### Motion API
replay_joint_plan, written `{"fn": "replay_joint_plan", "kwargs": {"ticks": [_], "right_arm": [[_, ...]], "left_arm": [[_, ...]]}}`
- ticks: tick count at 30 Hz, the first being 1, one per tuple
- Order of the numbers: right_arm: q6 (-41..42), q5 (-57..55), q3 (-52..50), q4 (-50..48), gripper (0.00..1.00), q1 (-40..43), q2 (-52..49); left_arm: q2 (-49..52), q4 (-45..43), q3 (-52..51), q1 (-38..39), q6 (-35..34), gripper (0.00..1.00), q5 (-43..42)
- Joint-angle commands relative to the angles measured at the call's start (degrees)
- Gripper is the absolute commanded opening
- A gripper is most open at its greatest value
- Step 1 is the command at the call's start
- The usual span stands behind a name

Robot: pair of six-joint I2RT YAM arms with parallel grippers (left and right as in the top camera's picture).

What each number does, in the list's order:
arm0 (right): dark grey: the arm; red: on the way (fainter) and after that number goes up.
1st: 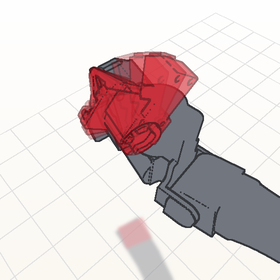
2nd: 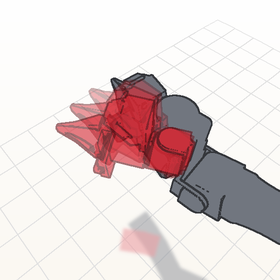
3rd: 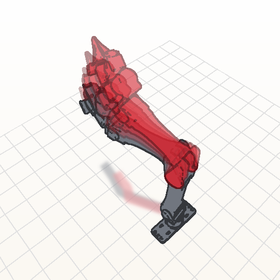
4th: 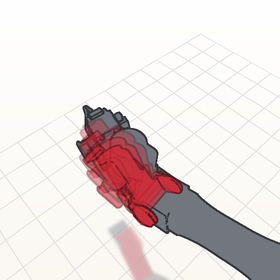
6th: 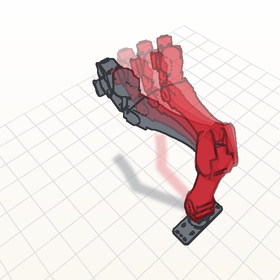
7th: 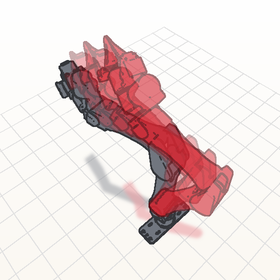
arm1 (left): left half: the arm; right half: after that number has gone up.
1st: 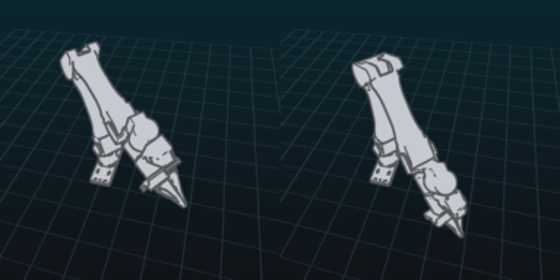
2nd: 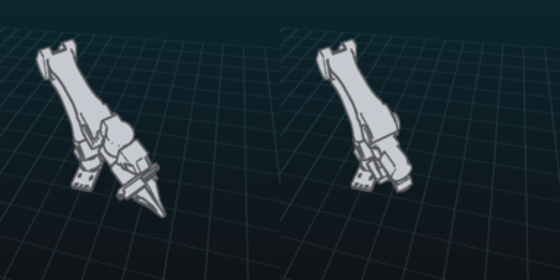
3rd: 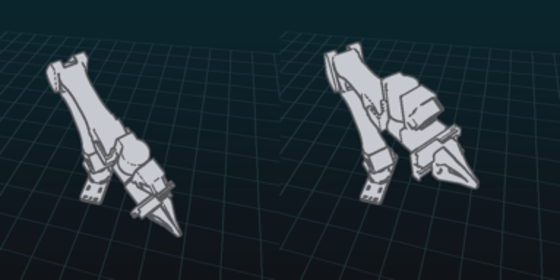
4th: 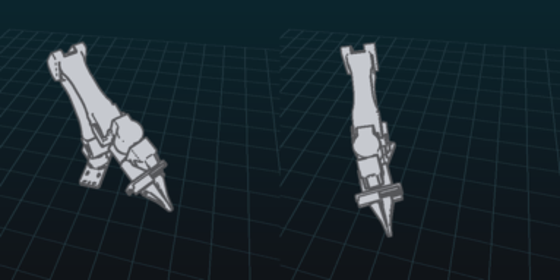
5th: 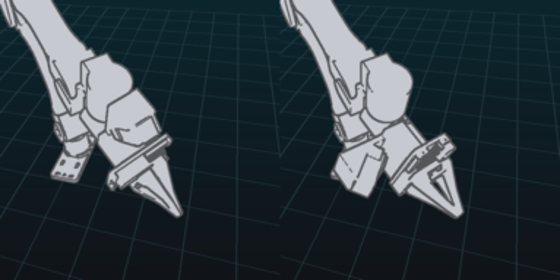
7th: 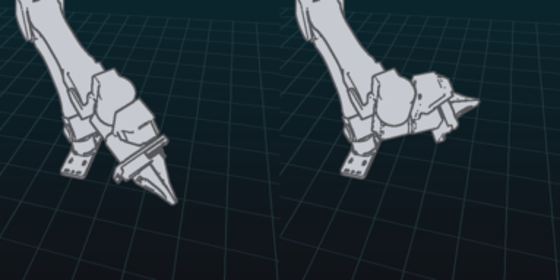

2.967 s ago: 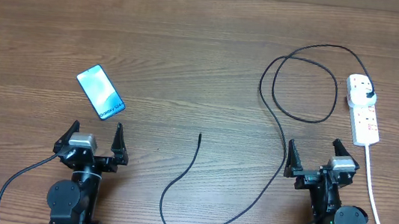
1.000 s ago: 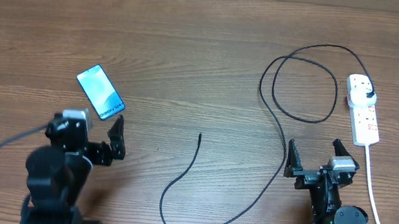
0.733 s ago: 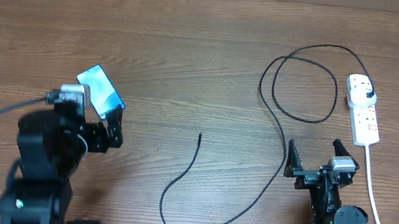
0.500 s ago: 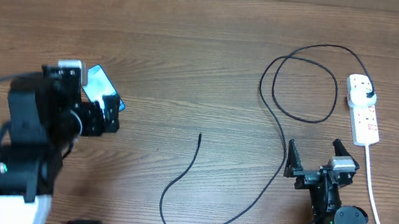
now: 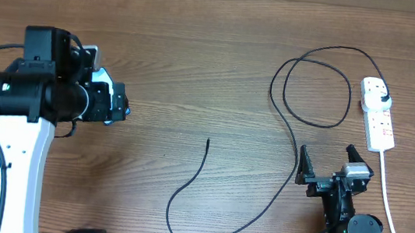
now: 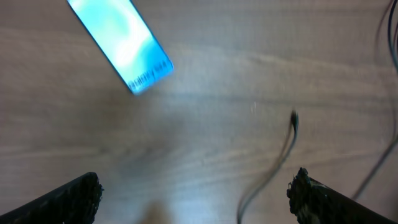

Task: Plug charger to phone and switch on socket
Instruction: 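Move the left gripper forward over the Galaxy phone, then lower the left gripper onto the phone and align with it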

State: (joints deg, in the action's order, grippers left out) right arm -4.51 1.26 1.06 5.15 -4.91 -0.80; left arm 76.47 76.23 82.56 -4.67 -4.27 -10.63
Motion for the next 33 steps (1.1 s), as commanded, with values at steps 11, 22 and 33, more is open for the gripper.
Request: {"fn": "replay_joint_plan", "kwargs": {"ticks": [11,22,33], "right_arm": [[-0.07,-0.15,-0.61,-0.31,1.00,-0.24,0.63],[-0.09,-0.15,-0.61,-0.31,1.00,-0.22,0.63],[-0.07,-0.15,-0.61,-0.31,1.00,-0.24,0.63]], "left_arm": [[4.35,1.70,1.44,-0.59,-14.47,1.00,-6.97],[5.09,2.12,3.13,-2.19,-25.40,1.00,-1.14],[18.03,11.34,17.29,-5.44,-25.83,1.00,5.70]]}}
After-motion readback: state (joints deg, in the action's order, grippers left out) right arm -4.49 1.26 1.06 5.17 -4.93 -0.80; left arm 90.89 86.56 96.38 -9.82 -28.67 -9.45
